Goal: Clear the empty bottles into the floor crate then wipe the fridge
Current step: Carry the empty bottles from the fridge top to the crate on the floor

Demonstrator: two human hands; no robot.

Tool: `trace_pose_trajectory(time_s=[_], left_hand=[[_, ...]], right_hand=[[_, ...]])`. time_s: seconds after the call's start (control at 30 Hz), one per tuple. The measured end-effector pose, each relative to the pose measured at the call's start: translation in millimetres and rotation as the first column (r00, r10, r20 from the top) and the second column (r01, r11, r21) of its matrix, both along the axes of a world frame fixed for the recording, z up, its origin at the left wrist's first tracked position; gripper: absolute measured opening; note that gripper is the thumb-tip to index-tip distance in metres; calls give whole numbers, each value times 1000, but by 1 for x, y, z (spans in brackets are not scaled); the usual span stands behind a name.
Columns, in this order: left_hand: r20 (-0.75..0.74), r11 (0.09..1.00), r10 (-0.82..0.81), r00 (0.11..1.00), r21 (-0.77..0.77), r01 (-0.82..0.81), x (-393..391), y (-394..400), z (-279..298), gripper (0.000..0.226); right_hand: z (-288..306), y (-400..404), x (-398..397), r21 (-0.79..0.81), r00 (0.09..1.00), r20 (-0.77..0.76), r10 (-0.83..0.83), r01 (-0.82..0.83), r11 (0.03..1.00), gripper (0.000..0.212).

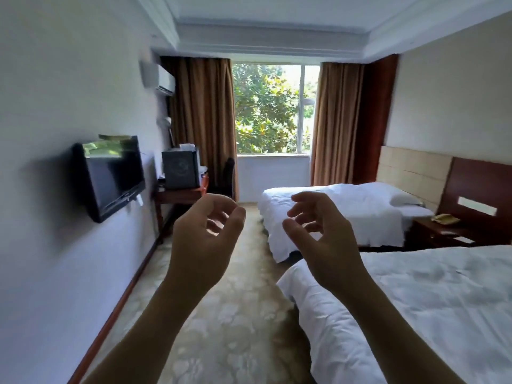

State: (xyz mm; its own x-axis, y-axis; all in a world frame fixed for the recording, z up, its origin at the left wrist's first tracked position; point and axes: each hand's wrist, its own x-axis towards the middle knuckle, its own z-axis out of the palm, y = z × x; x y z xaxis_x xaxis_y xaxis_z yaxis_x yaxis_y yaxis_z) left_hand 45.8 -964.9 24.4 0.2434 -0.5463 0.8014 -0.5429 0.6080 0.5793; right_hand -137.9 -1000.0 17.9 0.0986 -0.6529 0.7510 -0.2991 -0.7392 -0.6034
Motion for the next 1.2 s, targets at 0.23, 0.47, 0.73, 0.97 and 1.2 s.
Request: trace_pose_trajectory(time_s=[0.23, 0.47, 0.73, 0.97, 1.2], left_hand=[[-60, 994, 106, 993, 35, -104, 92, -64, -27, 28], [-86, 1000, 20, 996, 4, -20, 189, -206, -41, 48], [-86, 998, 49, 995, 35, -47, 268, -352, -13, 48], [-76, 993, 113, 991, 24, -111, 292, -449, -4, 32], [-12, 988, 145, 989, 63, -144, 299, -564, -17, 5]], right_hand=[[-17, -86, 95, 18, 994, -4, 112, -112, 994, 32], [-20, -231, 199, 46, 991, -6, 135, -134, 990, 31], [-3, -368, 277, 70, 990, 19, 142, -143, 987, 32], [3, -464, 305, 60, 987, 26, 160, -161, 985, 33], [-11, -593, 316, 34, 978, 89, 188, -192, 981, 33]])
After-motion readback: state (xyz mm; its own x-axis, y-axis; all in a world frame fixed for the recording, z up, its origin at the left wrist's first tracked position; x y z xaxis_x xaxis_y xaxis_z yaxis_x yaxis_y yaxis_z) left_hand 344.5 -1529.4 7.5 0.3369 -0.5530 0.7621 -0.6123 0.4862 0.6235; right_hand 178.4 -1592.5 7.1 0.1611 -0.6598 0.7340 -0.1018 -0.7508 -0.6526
